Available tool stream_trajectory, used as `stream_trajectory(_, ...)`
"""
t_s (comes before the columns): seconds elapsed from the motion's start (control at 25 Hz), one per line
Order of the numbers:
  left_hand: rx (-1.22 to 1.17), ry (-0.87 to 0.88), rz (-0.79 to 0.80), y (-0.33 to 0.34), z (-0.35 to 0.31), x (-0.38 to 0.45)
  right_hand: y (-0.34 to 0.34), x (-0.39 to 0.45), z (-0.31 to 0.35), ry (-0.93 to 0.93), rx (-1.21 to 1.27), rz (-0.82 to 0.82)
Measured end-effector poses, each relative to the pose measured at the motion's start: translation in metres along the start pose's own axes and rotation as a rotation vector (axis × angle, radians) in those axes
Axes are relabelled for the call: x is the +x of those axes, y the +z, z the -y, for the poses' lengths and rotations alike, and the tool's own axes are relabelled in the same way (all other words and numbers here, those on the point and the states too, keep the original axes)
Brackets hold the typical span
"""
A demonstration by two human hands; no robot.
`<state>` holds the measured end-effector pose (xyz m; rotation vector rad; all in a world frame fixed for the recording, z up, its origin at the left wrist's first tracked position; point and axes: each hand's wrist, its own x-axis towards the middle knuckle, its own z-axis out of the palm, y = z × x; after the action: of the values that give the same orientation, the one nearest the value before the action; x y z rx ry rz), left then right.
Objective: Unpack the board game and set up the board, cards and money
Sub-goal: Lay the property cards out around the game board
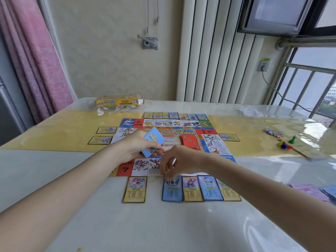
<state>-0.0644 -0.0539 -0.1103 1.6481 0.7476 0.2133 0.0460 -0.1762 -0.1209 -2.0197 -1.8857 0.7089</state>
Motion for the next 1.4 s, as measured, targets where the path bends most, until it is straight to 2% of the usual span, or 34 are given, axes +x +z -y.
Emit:
stream_trajectory(0.16, -0.046, -0.018, 0.024, 0.006, 0.003, 0.002, 0.003, -0.006, -0.004, -0.020, 0.038, -0.024)
stream_trajectory(0.24, -0.160, -0.042, 0.047, 0.008, 0.001, 0.002, -0.009, -0.008, -0.007, 0.001, 0.167, -0.215)
stream_trajectory(0.32, -0.381, -0.091, 0.113, 0.009, 0.000, 0.003, -0.024, -0.009, -0.014, 0.111, 0.309, -0.477)
stream_trajectory(0.36, -0.455, -0.108, 0.153, 0.010, -0.001, 0.003, -0.030, -0.010, -0.017, 0.177, 0.368, -0.550)
stream_trajectory(0.4, -0.470, -0.106, 0.191, 0.011, -0.002, 0.004, -0.033, -0.010, -0.020, 0.225, 0.443, -0.557)
stream_trajectory(0.52, -0.322, -0.004, 0.244, 0.017, -0.002, 0.010, -0.031, -0.012, -0.021, 0.255, 0.577, -0.432)
stream_trajectory(0.68, -0.247, 0.028, 0.180, 0.026, -0.002, 0.012, -0.033, -0.017, -0.024, 0.280, 0.750, -0.372)
stream_trajectory(0.84, -0.190, 0.043, 0.125, 0.033, 0.001, 0.012, -0.043, -0.022, -0.027, 0.404, 0.729, -0.245)
stream_trajectory(0.92, -0.184, 0.065, 0.060, 0.031, -0.002, 0.013, -0.049, -0.025, -0.029, 0.413, 0.809, -0.228)
stream_trajectory(1.04, -0.118, 0.120, -0.020, 0.028, -0.009, 0.012, -0.054, -0.027, -0.027, 0.397, 0.969, -0.304)
stream_trajectory(1.12, -0.067, 0.139, 0.062, 0.029, -0.011, 0.007, -0.054, -0.024, -0.024, 0.430, 1.067, -0.371)
stream_trajectory(1.24, -0.056, 0.121, 0.215, 0.029, -0.009, 0.003, -0.051, -0.020, -0.019, 0.417, 1.268, -0.381)
stream_trajectory(1.32, -0.080, 0.123, 0.197, 0.025, -0.006, 0.005, -0.052, -0.022, -0.017, 0.387, 1.240, -0.401)
stream_trajectory(1.4, -0.164, 0.116, 0.158, 0.021, -0.006, 0.006, -0.058, -0.024, -0.021, 0.356, 1.158, -0.502)
